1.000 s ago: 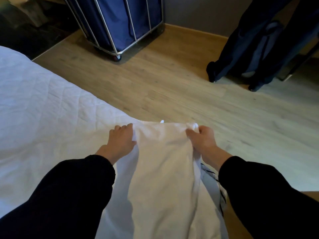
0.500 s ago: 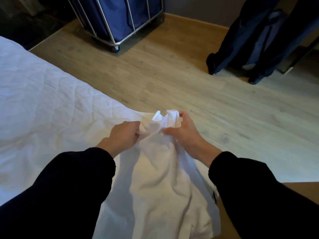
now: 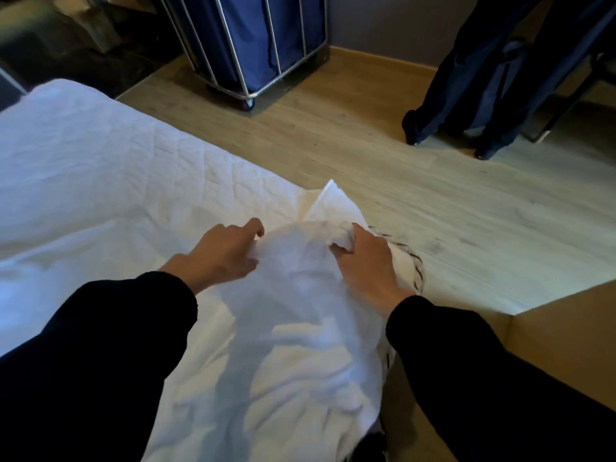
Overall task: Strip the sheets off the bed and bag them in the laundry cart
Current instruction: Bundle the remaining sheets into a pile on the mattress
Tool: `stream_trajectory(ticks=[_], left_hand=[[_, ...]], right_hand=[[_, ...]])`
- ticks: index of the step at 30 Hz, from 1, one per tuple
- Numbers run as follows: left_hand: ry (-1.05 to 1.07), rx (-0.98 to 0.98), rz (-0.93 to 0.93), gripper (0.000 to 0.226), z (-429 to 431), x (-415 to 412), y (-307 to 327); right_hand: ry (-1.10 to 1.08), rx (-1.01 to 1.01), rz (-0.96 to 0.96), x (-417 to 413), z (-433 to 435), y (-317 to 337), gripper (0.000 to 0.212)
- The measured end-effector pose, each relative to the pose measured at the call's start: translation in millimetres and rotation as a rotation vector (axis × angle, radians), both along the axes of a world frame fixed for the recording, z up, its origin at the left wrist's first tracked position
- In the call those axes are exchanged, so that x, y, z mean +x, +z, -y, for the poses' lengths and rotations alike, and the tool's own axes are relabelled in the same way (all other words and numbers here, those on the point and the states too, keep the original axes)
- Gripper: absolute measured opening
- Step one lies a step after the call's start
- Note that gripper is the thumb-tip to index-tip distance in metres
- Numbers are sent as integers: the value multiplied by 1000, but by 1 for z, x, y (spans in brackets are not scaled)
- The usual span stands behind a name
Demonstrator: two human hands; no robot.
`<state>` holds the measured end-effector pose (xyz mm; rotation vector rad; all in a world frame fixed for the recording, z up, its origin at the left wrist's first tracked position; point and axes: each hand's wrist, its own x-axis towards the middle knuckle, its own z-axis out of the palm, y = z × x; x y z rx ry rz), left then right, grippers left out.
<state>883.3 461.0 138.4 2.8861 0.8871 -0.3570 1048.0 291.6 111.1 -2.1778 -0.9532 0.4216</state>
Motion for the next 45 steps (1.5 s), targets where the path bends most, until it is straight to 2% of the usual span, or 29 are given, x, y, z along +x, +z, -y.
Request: stream_trajectory(ticks=[1,5,10,12,14,17,23,26,30,32,36,38,41,45], left_hand=[[3,48,-38,39,9,-18,5],[51,213,-80,22,55,-91,21],[150,172,-137,17,125,-170,28],[148,149,-167,12,148,-198,21],[143,145,-219,19,171,-225,10],[166,125,-271,25,204,-259,-4],[243,105,-321,30,259,-318,-26],[268,93,-292,31,284,-338,-43],[74,279,-204,32,307,-364,-61],[37,345,-159,31,313,-380,-66],[10,349,-118,32,328,-400,-64],[9,319,-120,32,340,-419,-62],[-30,258,-218,32,368,-457,-69],[35,134,-319,23,400,-483,-88]], right_hand=[[9,10,45,-19,14,4,29],[106,-12,206,-94,73,13,41],[329,-150,226,-178,142,17,40],[419,-168,205,-205,165,7,31],[508,-252,230,-232,186,-5,18],[634,-400,278,-268,217,-16,35],[729,-387,345,-321,261,-39,29],[738,-394,502,-334,276,-51,37],[663,-323,557,-350,288,-59,35],[605,-266,539,-360,291,-61,36],[600,-200,480,-384,311,-72,43],[671,-245,472,-405,332,-80,42],[773,-375,419,-436,361,-96,39],[724,-528,313,-459,365,-114,44]])
